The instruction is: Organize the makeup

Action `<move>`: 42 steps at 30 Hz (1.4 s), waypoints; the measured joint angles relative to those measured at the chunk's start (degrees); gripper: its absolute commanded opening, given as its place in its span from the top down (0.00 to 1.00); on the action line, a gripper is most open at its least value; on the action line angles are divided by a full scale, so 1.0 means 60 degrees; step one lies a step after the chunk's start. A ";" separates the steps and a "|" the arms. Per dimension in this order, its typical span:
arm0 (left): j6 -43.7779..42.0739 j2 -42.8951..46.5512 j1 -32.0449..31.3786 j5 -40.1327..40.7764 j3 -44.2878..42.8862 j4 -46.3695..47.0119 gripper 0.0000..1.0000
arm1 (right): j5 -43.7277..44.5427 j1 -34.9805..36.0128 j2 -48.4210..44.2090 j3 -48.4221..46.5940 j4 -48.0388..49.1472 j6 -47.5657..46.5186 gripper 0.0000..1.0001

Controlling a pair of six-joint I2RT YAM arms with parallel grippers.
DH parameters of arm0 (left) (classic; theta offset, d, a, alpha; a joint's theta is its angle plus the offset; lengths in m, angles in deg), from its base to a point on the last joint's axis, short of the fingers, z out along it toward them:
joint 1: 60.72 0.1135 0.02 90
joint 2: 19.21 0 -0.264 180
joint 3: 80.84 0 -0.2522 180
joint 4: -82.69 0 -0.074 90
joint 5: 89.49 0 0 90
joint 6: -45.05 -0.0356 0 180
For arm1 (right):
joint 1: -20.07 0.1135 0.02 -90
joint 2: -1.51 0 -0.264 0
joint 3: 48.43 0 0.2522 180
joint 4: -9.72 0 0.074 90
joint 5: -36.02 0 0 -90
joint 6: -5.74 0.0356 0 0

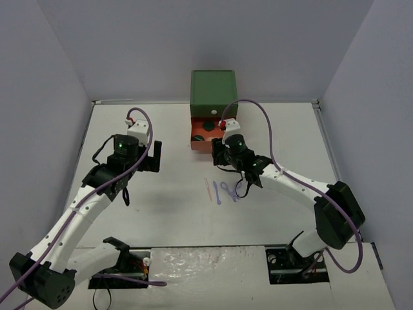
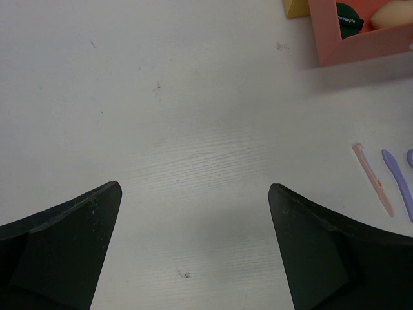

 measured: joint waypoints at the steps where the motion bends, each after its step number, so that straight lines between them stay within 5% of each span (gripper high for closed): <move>1: -0.0001 0.0000 0.0000 0.0003 0.0000 0.0000 0.03 | 0.0008 0.0000 0.0148 0.0020 0.0105 0.0080 0.55; 24: -0.0002 0.0117 0.0000 0.0464 0.0004 0.0003 0.03 | 0.1040 -0.0106 0.2888 -0.1747 0.1617 -0.0010 0.56; 42: -0.0002 0.0164 0.0007 0.0491 0.0004 0.0004 0.03 | 0.1010 -0.1196 0.4298 -0.3407 0.2010 -0.1021 0.25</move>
